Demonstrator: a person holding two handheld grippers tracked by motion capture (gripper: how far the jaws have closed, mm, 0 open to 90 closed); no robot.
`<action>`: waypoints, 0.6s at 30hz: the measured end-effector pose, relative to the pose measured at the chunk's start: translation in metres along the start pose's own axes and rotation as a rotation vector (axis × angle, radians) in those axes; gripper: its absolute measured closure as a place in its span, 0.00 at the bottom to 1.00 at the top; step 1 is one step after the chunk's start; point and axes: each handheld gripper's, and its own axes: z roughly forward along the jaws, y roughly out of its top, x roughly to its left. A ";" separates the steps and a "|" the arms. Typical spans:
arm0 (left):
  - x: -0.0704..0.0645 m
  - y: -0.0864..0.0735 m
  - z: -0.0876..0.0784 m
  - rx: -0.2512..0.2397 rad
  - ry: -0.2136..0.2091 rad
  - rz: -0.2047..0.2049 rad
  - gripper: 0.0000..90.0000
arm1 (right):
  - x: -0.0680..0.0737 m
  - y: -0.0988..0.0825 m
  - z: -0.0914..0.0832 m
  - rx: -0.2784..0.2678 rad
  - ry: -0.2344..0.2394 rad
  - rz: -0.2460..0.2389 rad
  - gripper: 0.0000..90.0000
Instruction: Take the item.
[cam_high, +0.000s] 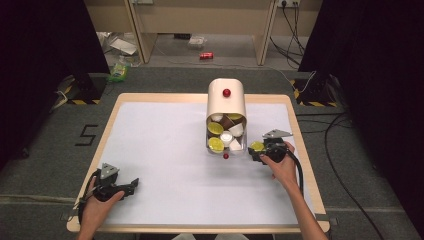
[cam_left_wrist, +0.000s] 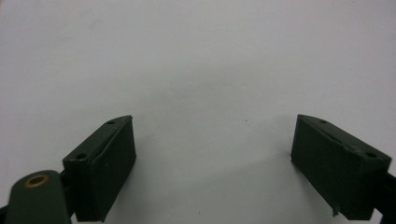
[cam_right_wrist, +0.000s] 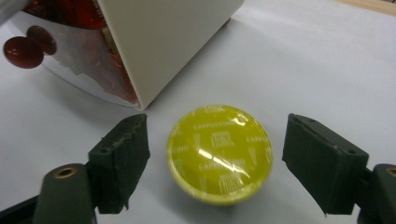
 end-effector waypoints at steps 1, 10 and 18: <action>0.000 0.000 0.000 0.000 0.000 0.000 0.15 | 0.000 -0.001 -0.002 -0.006 0.001 0.002 0.24; 0.000 0.000 0.000 0.002 0.000 0.003 0.15 | -0.003 -0.008 -0.021 -0.024 -0.005 0.010 0.21; 0.000 0.000 0.000 0.002 0.000 0.003 0.15 | 0.003 -0.019 -0.031 -0.020 -0.002 -0.008 0.20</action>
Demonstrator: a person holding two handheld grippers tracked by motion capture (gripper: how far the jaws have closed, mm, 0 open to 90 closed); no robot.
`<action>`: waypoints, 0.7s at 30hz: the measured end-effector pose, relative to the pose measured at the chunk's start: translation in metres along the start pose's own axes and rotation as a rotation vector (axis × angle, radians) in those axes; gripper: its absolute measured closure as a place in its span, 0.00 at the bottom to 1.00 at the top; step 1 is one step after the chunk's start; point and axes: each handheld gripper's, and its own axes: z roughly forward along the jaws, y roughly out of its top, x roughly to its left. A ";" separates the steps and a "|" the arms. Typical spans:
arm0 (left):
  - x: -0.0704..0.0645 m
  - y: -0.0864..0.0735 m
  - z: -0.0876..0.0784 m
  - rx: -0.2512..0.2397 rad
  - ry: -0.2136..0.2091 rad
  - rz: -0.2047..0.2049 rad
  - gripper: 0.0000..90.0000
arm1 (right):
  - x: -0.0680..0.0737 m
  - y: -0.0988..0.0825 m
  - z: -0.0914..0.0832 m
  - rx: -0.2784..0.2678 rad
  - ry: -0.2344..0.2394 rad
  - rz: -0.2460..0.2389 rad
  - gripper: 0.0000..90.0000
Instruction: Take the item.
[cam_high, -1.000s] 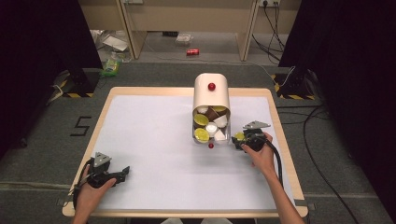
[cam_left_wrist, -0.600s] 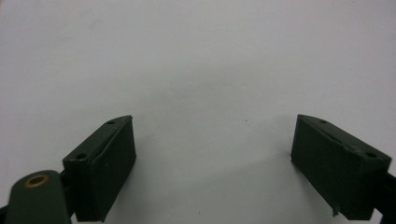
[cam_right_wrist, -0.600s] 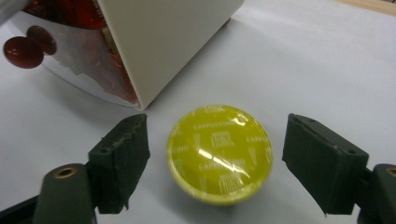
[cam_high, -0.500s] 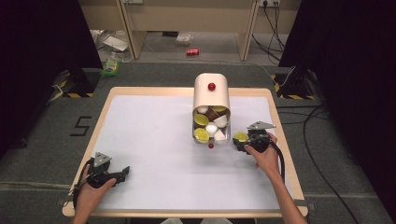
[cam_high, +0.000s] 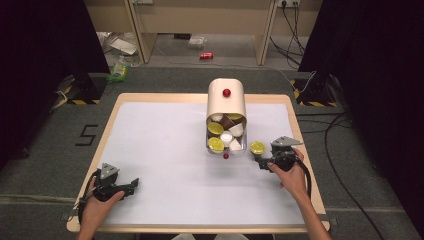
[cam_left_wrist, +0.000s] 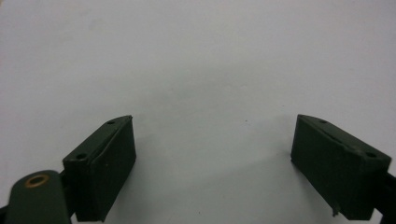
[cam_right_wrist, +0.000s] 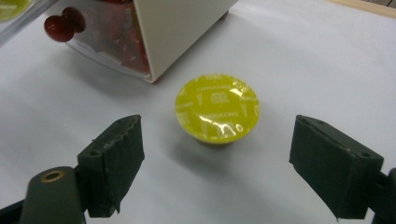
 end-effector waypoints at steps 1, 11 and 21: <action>0.000 0.000 0.000 0.000 0.000 0.000 0.15 | 0.001 -0.001 -0.001 -0.001 0.001 0.001 0.20; 0.000 0.000 0.000 0.000 0.000 0.000 0.15 | 0.009 -0.015 -0.013 -0.009 0.004 -0.001 0.20; 0.000 0.000 0.000 0.000 0.000 0.000 0.15 | 0.014 -0.028 -0.020 -0.003 0.013 0.008 0.20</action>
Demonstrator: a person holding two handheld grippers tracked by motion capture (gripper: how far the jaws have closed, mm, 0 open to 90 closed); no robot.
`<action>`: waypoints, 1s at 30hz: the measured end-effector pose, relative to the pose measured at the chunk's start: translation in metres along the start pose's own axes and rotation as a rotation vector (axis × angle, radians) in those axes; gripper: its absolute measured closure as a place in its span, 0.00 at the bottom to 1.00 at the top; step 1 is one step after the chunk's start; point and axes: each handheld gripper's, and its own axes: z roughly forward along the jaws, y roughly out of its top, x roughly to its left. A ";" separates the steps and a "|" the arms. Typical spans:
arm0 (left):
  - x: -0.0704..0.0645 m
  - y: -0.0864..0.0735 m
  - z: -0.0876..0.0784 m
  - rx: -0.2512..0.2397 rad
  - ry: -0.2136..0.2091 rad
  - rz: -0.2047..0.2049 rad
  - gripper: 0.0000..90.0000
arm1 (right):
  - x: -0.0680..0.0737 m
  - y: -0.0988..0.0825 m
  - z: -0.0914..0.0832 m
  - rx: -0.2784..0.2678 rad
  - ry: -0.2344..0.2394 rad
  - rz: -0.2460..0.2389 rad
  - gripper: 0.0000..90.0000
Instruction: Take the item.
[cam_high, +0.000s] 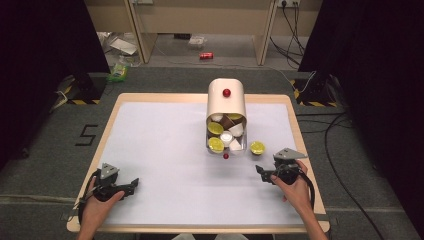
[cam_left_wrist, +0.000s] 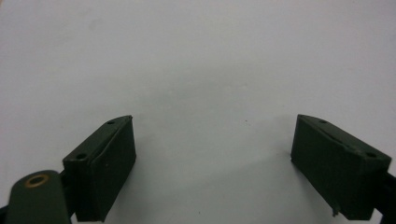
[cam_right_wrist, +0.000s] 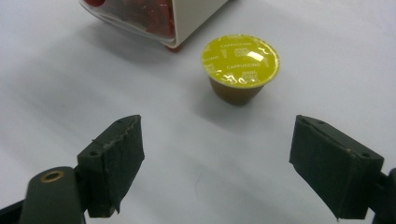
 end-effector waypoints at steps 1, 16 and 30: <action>0.000 0.000 0.000 0.000 0.000 0.000 0.15 | 0.001 -0.001 -0.001 -0.001 0.001 0.003 0.20; 0.000 0.000 0.000 0.000 0.000 0.000 0.15 | 0.006 -0.018 -0.014 0.002 0.014 0.005 0.20; 0.000 0.000 0.000 0.000 0.001 0.000 0.15 | 0.011 -0.033 -0.026 0.002 0.019 -0.006 0.20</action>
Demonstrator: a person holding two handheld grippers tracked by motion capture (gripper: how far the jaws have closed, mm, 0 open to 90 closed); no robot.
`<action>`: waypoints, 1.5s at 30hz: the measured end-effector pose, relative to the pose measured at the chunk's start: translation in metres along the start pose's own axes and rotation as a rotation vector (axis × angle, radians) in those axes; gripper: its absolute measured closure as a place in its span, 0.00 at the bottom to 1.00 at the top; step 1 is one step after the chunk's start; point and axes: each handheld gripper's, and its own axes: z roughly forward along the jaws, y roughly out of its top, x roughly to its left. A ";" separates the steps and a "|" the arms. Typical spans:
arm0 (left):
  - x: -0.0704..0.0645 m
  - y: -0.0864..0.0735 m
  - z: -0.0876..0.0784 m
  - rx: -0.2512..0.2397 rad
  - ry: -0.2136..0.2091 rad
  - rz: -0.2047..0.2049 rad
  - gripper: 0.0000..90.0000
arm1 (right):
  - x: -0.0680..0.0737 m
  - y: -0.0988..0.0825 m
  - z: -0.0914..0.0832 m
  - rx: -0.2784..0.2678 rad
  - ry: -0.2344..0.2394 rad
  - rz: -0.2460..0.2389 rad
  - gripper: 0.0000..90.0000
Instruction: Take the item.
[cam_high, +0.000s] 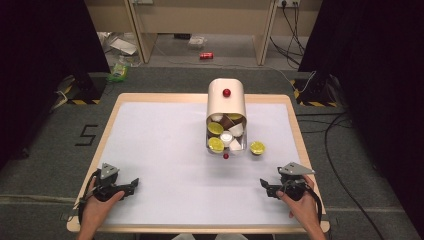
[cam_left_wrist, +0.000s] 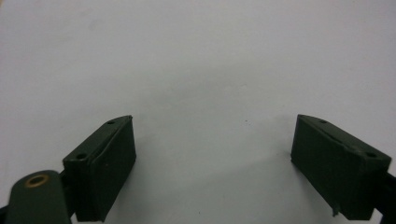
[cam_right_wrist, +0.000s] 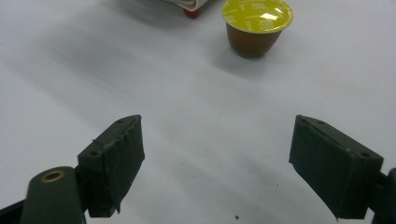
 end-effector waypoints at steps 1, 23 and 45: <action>0.000 0.000 0.000 0.000 0.000 0.000 0.15 | 0.000 -0.001 -0.001 -0.002 -0.001 0.001 0.20; 0.000 0.000 0.000 0.000 0.000 0.000 0.15 | 0.008 -0.019 -0.013 0.009 0.000 -0.014 0.20; 0.000 0.000 0.000 0.000 0.001 0.000 0.15 | 0.016 -0.032 -0.021 0.031 0.011 -0.021 0.19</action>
